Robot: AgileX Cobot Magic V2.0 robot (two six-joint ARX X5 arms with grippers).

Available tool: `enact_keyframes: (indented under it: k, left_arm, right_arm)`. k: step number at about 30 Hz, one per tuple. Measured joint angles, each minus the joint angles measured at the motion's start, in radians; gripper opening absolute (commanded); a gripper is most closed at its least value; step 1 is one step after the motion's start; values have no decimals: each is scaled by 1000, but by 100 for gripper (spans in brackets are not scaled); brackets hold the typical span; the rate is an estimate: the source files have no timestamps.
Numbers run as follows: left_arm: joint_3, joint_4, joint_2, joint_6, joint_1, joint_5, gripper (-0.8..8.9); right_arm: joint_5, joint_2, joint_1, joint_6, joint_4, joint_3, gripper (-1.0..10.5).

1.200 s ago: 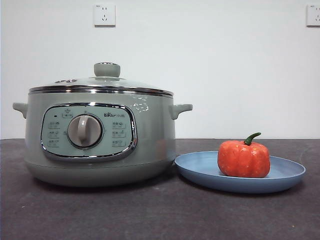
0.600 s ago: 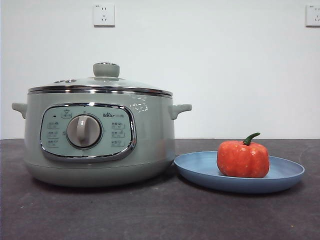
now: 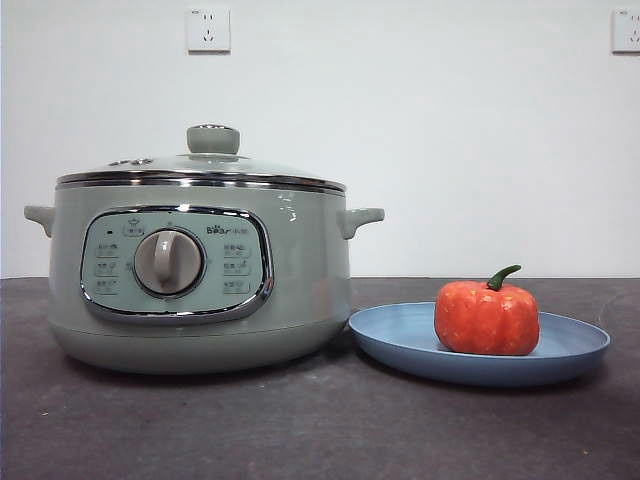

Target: Take the pumpkin out from the steamer,put the pumpkin in the blue plate,close the lid

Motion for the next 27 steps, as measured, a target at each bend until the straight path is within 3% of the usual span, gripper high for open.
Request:
enact_keyframes:
  k: [27]
  left_arm:
    - [0,0,0,0,0,0,-3]
  right_arm:
    - [0,-14,0,0,6,-24,-16]
